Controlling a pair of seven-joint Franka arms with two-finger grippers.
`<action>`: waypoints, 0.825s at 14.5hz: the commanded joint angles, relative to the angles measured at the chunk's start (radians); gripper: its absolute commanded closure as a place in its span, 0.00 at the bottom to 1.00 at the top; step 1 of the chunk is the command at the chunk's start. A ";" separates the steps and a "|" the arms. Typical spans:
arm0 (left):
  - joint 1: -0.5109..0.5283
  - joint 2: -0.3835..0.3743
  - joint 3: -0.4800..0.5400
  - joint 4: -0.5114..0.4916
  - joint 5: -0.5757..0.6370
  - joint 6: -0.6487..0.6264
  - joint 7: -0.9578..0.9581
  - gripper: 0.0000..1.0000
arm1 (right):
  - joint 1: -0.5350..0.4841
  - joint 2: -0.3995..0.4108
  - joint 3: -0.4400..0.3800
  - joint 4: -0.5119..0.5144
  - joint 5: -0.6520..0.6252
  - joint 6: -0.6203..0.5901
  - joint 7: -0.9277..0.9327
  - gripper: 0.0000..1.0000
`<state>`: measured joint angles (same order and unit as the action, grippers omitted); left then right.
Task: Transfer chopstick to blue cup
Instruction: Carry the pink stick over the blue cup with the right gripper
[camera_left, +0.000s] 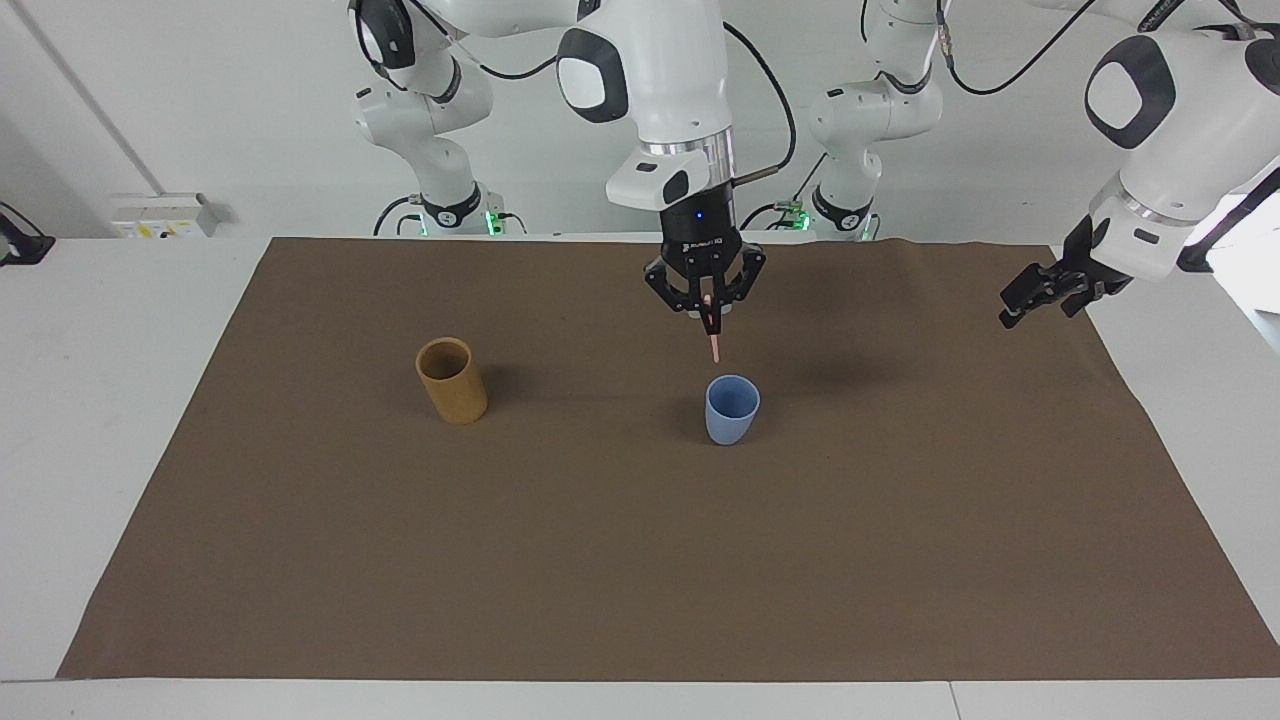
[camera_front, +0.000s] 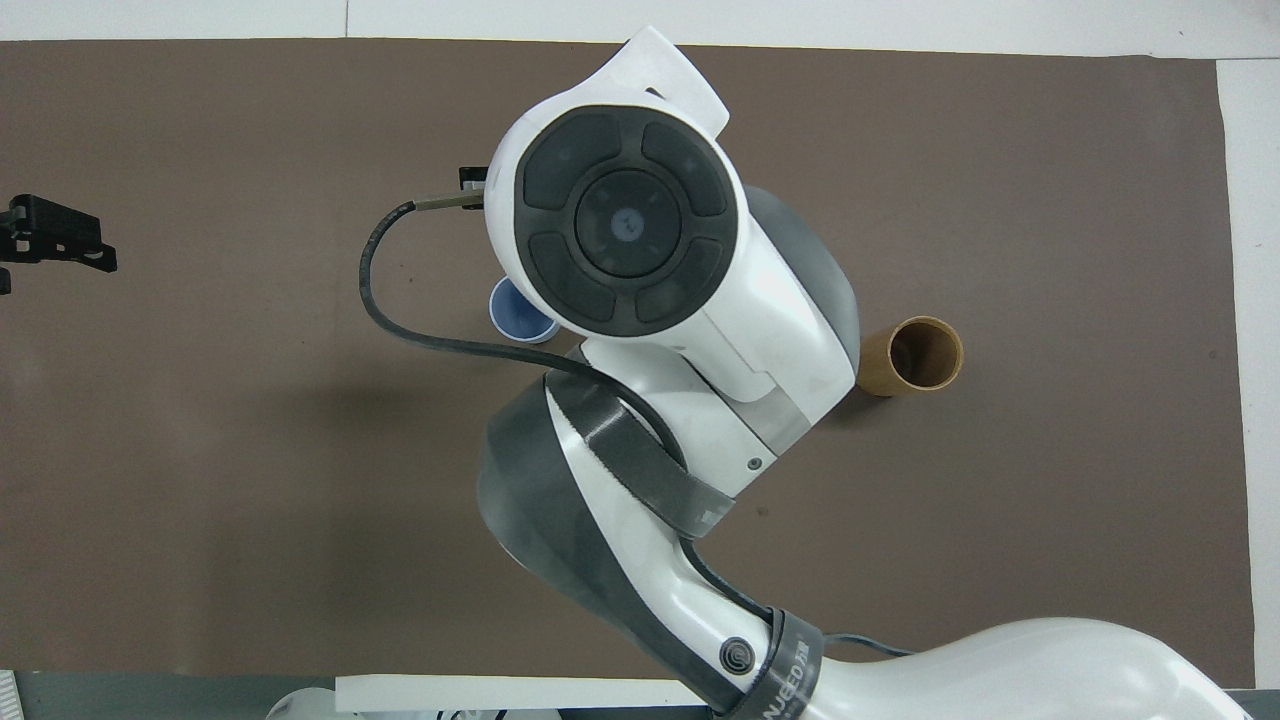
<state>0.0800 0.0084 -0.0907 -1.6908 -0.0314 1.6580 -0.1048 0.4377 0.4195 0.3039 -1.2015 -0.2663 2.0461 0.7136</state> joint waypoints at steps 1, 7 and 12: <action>0.004 -0.005 -0.003 0.005 0.001 -0.015 0.013 0.00 | 0.003 0.030 0.007 0.010 -0.031 0.040 0.015 1.00; 0.006 -0.005 -0.003 0.005 0.001 -0.015 0.013 0.00 | 0.015 0.019 0.006 -0.116 -0.034 0.126 0.033 1.00; 0.006 -0.005 -0.003 0.005 0.001 -0.015 0.013 0.00 | 0.012 -0.016 0.006 -0.202 -0.034 0.169 0.033 0.89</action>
<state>0.0800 0.0084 -0.0907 -1.6908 -0.0314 1.6580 -0.1048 0.4611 0.4494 0.3050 -1.3266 -0.2758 2.1766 0.7179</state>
